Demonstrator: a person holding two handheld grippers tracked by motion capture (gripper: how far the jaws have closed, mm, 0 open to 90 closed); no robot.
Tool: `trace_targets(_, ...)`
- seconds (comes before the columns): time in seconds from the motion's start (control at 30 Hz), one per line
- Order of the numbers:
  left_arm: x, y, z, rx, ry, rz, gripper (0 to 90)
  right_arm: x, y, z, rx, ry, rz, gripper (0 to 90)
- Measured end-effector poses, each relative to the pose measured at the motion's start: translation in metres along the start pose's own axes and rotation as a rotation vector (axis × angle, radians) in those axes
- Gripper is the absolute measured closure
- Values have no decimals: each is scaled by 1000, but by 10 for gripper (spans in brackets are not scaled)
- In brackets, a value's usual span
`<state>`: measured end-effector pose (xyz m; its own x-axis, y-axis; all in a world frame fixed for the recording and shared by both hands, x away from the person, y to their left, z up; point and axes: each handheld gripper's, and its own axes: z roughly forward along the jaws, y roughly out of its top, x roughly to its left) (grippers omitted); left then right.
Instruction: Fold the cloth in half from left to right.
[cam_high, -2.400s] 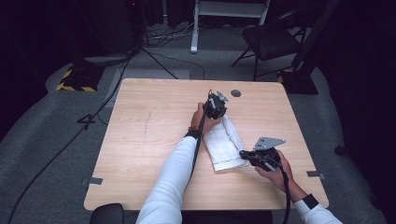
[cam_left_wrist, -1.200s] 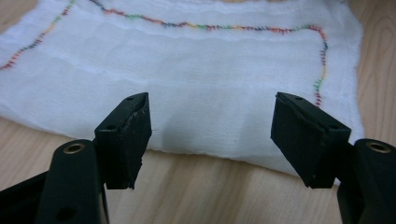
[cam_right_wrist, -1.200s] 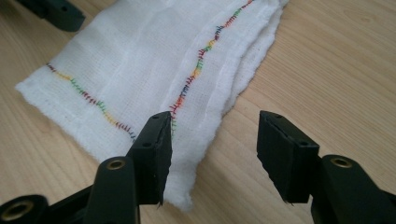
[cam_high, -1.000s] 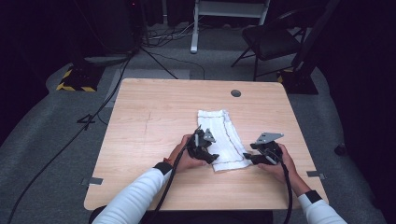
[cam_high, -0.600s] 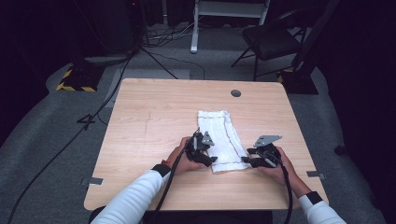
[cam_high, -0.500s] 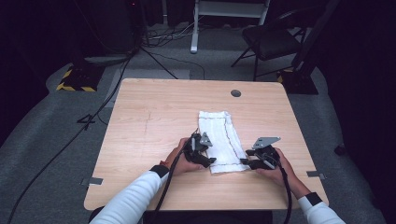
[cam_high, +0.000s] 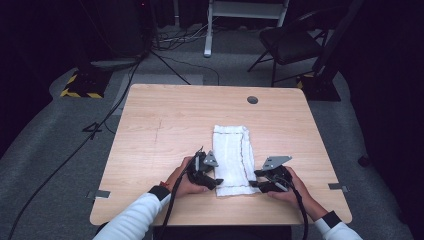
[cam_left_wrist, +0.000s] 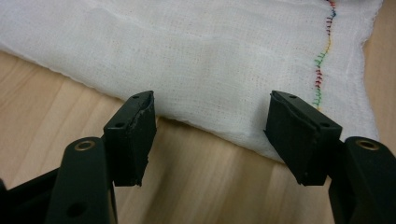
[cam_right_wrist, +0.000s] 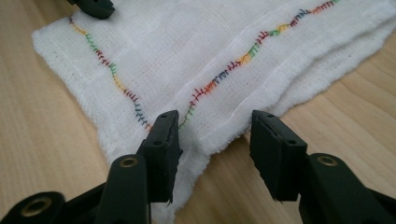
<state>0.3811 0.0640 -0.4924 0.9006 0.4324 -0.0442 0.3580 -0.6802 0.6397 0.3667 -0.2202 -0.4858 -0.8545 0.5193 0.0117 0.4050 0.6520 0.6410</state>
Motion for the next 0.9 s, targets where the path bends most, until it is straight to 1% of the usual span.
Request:
trace_targets(0.1,-5,-7,-6,7,7,-6,335,9,1,0,9,15,-24,523)
trace_targets(0.17,-8,-12,-10,7,17,-17,333,13,1,1,10,26,-26,498)
trace_targets(0.2,-9,-13,-12,7,16,-24,330,16,1,1,11,26,-35,471)
trace_targets(0.23,-10,-15,-13,11,21,-20,324,17,1,0,14,24,-44,440)
trace_targets(0.3,-10,-14,-15,12,39,-4,306,19,3,-1,16,26,-60,407)
trace_targets(0.37,-10,-13,-15,12,49,7,277,17,4,-3,5,26,-60,390)
trace_targets(0.4,-10,-13,-16,13,69,9,260,15,4,-5,-4,27,-60,383)
trace_targets(0.47,-8,-11,-17,-7,84,19,242,11,4,-10,-21,16,-54,381)
trace_targets(0.5,-7,-9,-18,-23,90,15,240,9,5,-12,-30,12,-52,382)
trace_targets(0.53,-5,-8,-20,-39,91,5,237,7,6,-15,-45,1,-55,381)
trace_targets(0.57,-4,-6,-21,-58,82,0,237,4,7,-18,-60,-7,-49,379)
trace_targets(0.63,1,-2,-25,-89,73,-1,234,-3,11,-23,-88,-25,-33,376)
trace_targets(0.7,7,2,-26,-103,79,-13,233,-10,15,-26,-111,-59,-22,375)
trace_targets(0.77,15,7,-26,-104,82,-22,232,-20,20,-26,-125,-89,-5,376)
trace_targets(0.83,22,11,-25,-110,82,-32,231,-30,26,-23,-140,-107,7,377)
trace_targets(0.9,30,16,-22,-115,105,-27,231,-41,34,-18,-137,-132,13,381)
